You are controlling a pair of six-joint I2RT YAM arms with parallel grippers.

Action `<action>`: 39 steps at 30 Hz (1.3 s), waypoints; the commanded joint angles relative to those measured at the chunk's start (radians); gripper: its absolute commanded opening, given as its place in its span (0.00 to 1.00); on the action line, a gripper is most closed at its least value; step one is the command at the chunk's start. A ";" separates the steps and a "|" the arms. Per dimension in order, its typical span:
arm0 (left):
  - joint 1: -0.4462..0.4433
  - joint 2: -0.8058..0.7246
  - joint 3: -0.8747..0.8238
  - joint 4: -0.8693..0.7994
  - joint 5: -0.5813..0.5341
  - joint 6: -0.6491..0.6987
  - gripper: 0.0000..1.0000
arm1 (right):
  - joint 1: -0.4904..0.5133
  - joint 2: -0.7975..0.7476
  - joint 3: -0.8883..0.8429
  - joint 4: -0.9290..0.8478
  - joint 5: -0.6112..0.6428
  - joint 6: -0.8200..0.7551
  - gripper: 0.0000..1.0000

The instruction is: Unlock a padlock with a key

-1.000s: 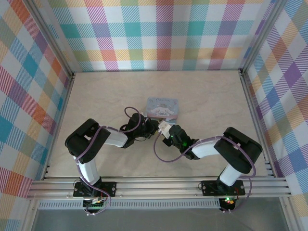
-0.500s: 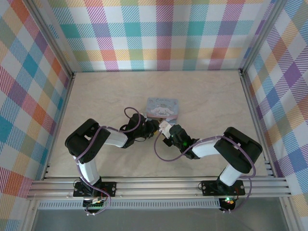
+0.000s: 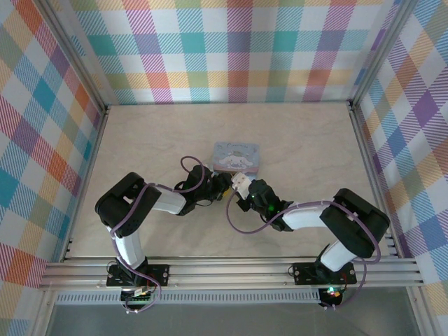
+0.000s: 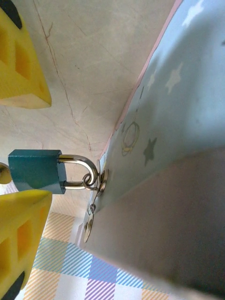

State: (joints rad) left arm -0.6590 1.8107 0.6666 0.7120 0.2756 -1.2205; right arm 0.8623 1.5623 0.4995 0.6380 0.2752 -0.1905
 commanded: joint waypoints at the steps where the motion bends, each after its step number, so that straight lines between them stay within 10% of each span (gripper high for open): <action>1: -0.008 0.025 0.022 0.064 0.004 -0.031 0.49 | -0.008 -0.010 0.020 0.000 -0.029 0.033 0.00; 29: -0.019 0.068 0.064 0.117 0.021 -0.088 0.15 | -0.028 -0.027 0.005 -0.032 -0.025 0.065 0.00; 39: -0.019 0.059 0.062 0.105 0.016 -0.088 0.02 | -0.029 -0.069 -0.042 -0.050 0.022 0.017 0.34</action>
State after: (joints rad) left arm -0.6662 1.8751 0.7151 0.8070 0.2794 -1.2980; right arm 0.8326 1.5257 0.4751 0.6003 0.2798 -0.1520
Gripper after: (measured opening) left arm 0.058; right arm 0.319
